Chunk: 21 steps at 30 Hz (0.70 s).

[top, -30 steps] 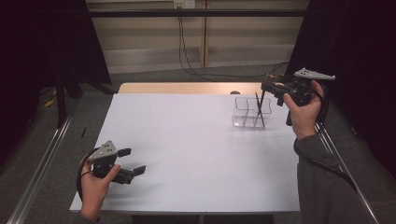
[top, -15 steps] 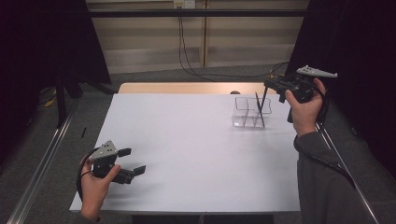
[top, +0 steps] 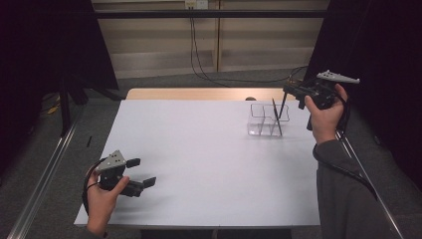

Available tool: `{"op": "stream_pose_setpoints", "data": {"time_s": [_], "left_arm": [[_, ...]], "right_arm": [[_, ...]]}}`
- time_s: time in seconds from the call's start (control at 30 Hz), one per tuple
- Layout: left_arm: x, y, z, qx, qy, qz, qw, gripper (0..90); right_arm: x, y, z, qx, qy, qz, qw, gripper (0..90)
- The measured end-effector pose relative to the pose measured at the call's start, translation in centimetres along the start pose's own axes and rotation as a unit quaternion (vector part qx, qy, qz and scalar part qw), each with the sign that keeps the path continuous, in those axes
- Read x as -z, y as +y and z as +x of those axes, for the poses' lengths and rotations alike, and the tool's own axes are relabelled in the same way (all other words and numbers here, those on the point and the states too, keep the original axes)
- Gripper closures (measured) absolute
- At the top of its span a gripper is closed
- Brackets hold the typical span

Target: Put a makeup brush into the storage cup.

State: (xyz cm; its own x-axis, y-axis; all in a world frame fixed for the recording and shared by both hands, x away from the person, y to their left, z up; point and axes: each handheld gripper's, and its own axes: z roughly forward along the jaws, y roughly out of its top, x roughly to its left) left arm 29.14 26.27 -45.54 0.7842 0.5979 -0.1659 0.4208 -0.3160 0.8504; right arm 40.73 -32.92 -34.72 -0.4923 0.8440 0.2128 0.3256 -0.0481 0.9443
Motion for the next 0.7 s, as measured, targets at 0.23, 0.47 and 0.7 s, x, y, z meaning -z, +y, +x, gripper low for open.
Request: {"op": "stream_pose_setpoints", "data": {"time_s": [0.23,0.47,0.7], "left_arm": [[0.1,0.0,0.0,0.000,0.001,-0.003,1.0000,2.9],[0.1,0.0,0.0,-0.004,0.002,0.000,1.0000,2.9],[-0.1,0.0,-0.1,-0.002,-0.002,0.000,1.0000,3.0]], "right_arm": [[-0.4,-0.1,-0.2,0.002,-0.012,0.005,0.9999,84.8],[-0.6,-0.4,-0.8,-0.001,-0.022,0.005,0.9997,84.8],[-1.0,-1.1,-1.5,-0.009,-0.032,0.011,0.9994,84.8]]}}
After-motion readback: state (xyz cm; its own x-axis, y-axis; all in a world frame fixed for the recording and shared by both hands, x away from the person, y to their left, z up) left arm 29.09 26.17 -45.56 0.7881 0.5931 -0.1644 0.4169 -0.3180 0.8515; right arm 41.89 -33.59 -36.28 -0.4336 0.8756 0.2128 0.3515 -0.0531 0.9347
